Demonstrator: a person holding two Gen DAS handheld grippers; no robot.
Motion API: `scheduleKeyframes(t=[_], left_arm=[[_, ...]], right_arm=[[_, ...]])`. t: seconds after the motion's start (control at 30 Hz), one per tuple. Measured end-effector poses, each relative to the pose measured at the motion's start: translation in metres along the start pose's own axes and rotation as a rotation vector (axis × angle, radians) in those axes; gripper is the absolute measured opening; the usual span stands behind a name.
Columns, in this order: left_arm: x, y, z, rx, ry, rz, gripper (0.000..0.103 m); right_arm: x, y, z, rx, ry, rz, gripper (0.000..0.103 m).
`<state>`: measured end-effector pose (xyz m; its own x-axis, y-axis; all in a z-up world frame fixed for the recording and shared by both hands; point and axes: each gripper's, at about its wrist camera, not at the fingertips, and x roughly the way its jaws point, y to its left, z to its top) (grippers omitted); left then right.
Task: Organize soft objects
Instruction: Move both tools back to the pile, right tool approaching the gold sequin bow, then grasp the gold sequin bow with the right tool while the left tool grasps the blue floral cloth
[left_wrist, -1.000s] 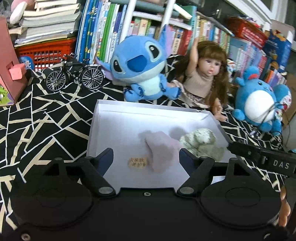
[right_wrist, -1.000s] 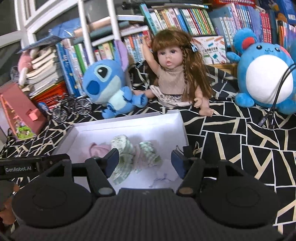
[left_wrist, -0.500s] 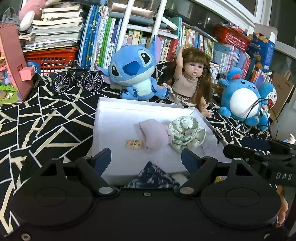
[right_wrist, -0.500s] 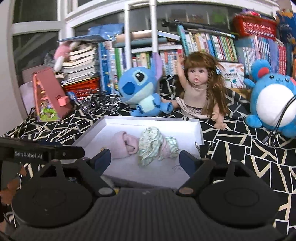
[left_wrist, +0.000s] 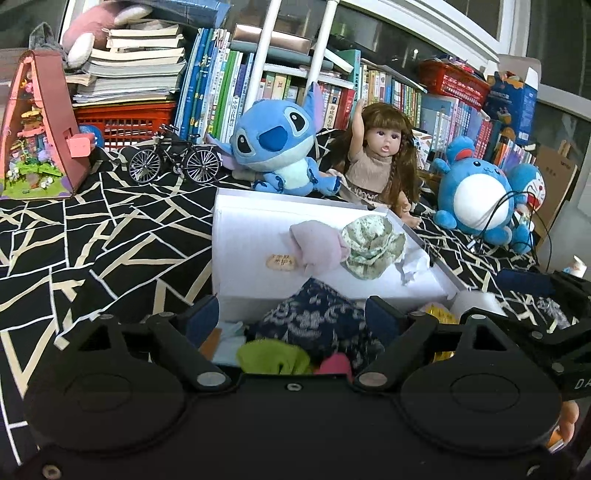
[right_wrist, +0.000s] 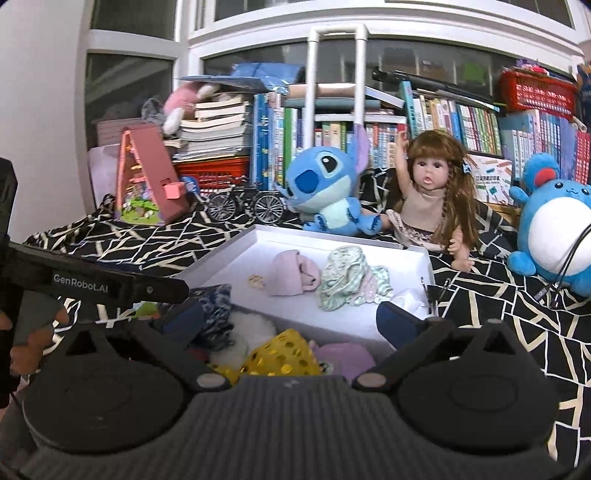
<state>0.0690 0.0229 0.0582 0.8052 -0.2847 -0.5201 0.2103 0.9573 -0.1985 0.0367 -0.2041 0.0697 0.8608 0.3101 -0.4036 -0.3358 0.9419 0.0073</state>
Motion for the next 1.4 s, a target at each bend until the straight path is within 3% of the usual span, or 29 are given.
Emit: scheduleKeyframes(t=[0.3, 0.6, 1.0, 1.4], left_arm=[[-0.011, -0.007, -0.018, 0.071, -0.007, -0.017, 0.089], [-0.008, -0.008, -0.02, 0.078, -0.026, -0.021, 0.092], [0.004, -0.025, -0.019, 0.201, -0.062, -0.031, 0.098], [0.026, -0.03, -0.018, 0.211, -0.015, -0.045, 0.098]], right_arm=[[-0.005, 0.017, -0.022, -0.065, 0.012, 0.028, 0.103], [0.001, 0.037, -0.04, -0.166, 0.047, 0.021, 0.103], [0.01, 0.046, -0.049, -0.233, 0.06, -0.015, 0.103], [0.019, 0.049, -0.052, -0.264, 0.062, -0.029, 0.103]])
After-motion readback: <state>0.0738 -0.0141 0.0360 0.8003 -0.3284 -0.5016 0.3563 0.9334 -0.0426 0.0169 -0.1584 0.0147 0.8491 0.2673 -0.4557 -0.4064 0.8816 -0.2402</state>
